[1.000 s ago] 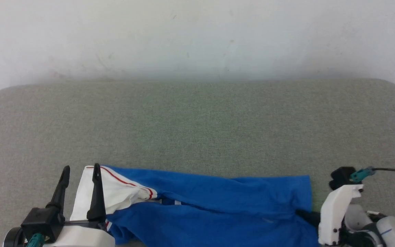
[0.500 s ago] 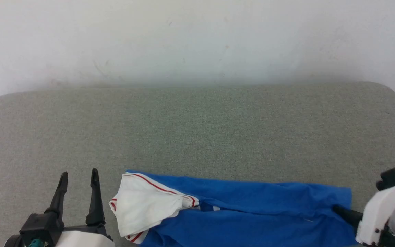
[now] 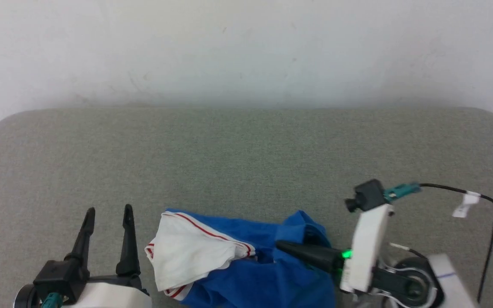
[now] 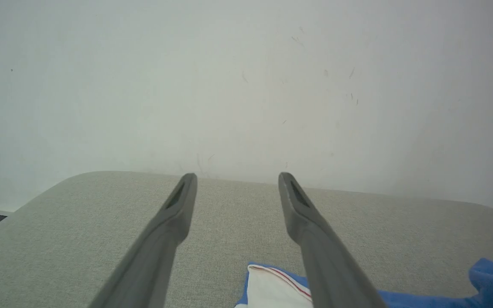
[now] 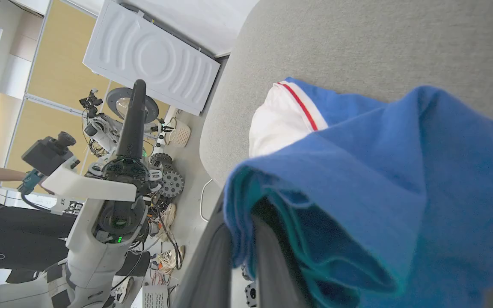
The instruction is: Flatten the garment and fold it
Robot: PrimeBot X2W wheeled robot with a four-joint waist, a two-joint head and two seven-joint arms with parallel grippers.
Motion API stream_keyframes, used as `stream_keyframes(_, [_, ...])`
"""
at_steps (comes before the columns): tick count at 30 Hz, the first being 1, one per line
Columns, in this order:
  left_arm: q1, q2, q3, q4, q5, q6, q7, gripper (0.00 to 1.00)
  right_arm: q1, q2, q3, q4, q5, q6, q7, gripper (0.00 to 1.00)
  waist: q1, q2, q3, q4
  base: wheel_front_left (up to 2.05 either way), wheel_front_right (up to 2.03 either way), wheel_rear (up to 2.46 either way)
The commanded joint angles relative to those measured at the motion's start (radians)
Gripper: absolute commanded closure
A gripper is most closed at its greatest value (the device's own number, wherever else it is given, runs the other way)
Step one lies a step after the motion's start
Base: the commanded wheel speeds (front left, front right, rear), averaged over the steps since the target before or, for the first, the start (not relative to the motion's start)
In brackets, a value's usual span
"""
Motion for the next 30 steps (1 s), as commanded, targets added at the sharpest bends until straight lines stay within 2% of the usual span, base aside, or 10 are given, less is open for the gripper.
stream_keyframes(1, [-0.019,-0.005,-0.004,0.003,0.012,-0.009,-0.003,0.0,-0.031,0.017,0.024,0.024,-0.008,-0.001,-0.026,1.0,0.0,0.0,0.003,0.018,0.0,0.0,0.0])
stream_keyframes(6, [-0.056,-0.017,-0.03,0.016,0.017,-0.026,0.0,0.0,-0.133,0.046,0.157,0.159,-0.021,-0.001,-0.149,1.0,0.0,0.0,0.021,0.061,0.0,0.0,0.0])
stream_keyframes(15, [-0.123,-0.055,-0.061,0.057,0.02,-0.057,-0.002,0.0,-0.329,0.049,0.439,0.351,0.112,-0.001,-0.413,1.0,0.0,0.0,0.08,0.108,0.0,0.0,0.0])
stream_keyframes(16, [-0.128,-0.059,-0.062,0.061,0.021,-0.06,-0.002,0.0,-0.354,0.049,0.464,0.386,0.092,-0.001,-0.453,0.88,0.0,0.0,0.085,0.11,0.0,0.0,0.0])
stream_keyframes(17, [-0.132,-0.062,-0.063,0.065,0.022,-0.063,-0.003,0.0,-0.375,0.049,0.496,0.422,0.076,-0.001,-0.481,0.56,0.0,0.0,0.089,0.111,0.0,0.0,0.0])
stream_keyframes(18, [-0.135,-0.066,-0.065,0.07,0.023,-0.067,-0.003,0.0,-0.389,0.049,0.529,0.448,0.078,-0.001,-0.495,0.06,0.0,0.0,0.092,0.113,0.0,0.0,0.0])
stream_keyframes(19, [-0.138,-0.068,-0.066,0.076,0.024,-0.07,-0.003,0.0,-0.402,0.049,0.56,0.466,0.086,-0.001,-0.51,0.0,0.0,0.0,0.094,0.115,0.0,0.0,0.0])
stream_keyframes(25, [-0.133,-0.077,-0.053,0.099,0.027,-0.082,-0.004,0.0,-0.504,0.049,0.707,0.536,0.019,-0.001,-0.636,0.0,0.0,0.0,0.082,0.11,0.0,0.0,0.0])
stream_keyframes(30, [-0.096,-0.077,-0.028,0.105,0.03,-0.073,-0.005,0.0,-0.601,0.01,0.872,0.523,-0.14,-0.001,-0.68,0.0,0.0,0.0,0.049,0.082,0.0,0.0,0.0])
